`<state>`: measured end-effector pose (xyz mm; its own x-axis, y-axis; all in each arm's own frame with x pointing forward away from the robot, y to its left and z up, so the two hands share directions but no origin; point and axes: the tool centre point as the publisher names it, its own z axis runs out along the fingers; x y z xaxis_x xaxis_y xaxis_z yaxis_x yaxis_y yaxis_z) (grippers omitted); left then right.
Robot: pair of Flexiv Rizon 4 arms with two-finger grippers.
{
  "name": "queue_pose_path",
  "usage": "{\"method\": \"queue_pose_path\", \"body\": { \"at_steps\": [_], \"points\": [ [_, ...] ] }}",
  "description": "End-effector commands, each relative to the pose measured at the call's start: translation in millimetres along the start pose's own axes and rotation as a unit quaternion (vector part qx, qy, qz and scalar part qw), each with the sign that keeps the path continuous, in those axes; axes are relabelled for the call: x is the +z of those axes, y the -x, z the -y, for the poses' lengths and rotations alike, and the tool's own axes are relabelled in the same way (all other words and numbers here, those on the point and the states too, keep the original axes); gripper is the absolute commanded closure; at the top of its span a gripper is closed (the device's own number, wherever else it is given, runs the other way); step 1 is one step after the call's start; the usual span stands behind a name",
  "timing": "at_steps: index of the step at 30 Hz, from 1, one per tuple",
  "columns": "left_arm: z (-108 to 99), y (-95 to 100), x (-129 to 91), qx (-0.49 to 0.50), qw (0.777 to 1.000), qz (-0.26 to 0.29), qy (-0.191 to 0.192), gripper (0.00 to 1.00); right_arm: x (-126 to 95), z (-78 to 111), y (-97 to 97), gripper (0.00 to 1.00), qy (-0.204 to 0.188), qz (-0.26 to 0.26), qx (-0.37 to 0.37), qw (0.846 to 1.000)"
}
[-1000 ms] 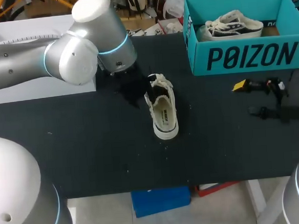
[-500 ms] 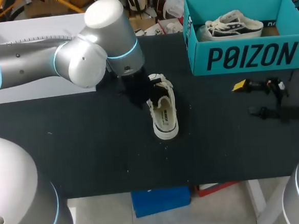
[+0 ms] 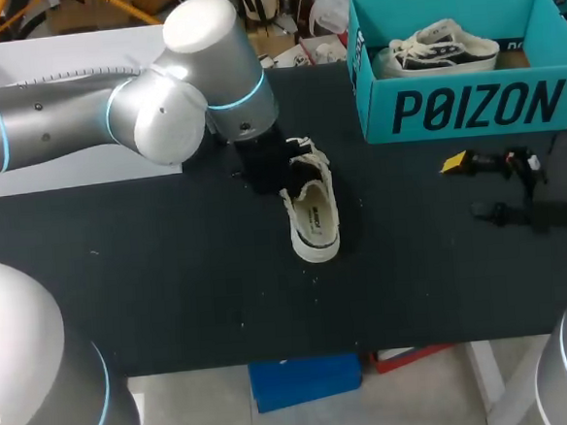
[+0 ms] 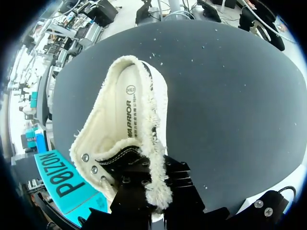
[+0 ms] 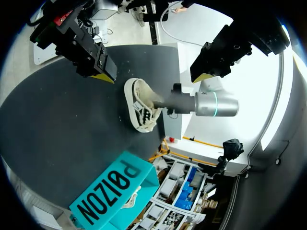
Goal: Take the shoe out of the shoebox, open the shoe tongue, remove and reinsert the insole, then place the shoe into the shoebox
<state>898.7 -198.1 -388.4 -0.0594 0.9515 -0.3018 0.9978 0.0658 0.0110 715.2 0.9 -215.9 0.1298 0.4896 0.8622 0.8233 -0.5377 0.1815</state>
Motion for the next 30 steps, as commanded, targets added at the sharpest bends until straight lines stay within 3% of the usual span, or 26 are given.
{"method": "queue_pose_path", "body": {
  "at_steps": [1, 8, 16, 23, 30],
  "points": [
    [4, -3.8, -29, 0.005, 1.000, 0.017, -0.003, 1.00, 2, -0.4, -0.7, 0.00, 0.000, 0.002, 0.000, 1.000],
    [2, 3.8, -76, -0.019, 0.998, 0.067, 0.007, 1.00, 2, -0.4, -0.7, 0.00, 0.000, 0.002, 0.000, 1.000],
    [-27, 2.6, -147, -0.121, 0.980, 0.136, 0.075, 1.00, 2, -0.4, -0.7, 0.00, 0.000, 0.002, 0.000, 1.000],
    [-43, -20.0, -199, -0.201, 0.958, 0.162, 0.121, 1.00, 2, -0.4, -0.7, 0.00, 0.000, 0.002, 0.000, 1.000],
    [-35, -53.9, -226, -0.221, 0.956, 0.119, 0.149, 1.00, 2, -0.4, -0.7, 0.00, 0.000, 0.002, 0.000, 1.000]
  ]
}}
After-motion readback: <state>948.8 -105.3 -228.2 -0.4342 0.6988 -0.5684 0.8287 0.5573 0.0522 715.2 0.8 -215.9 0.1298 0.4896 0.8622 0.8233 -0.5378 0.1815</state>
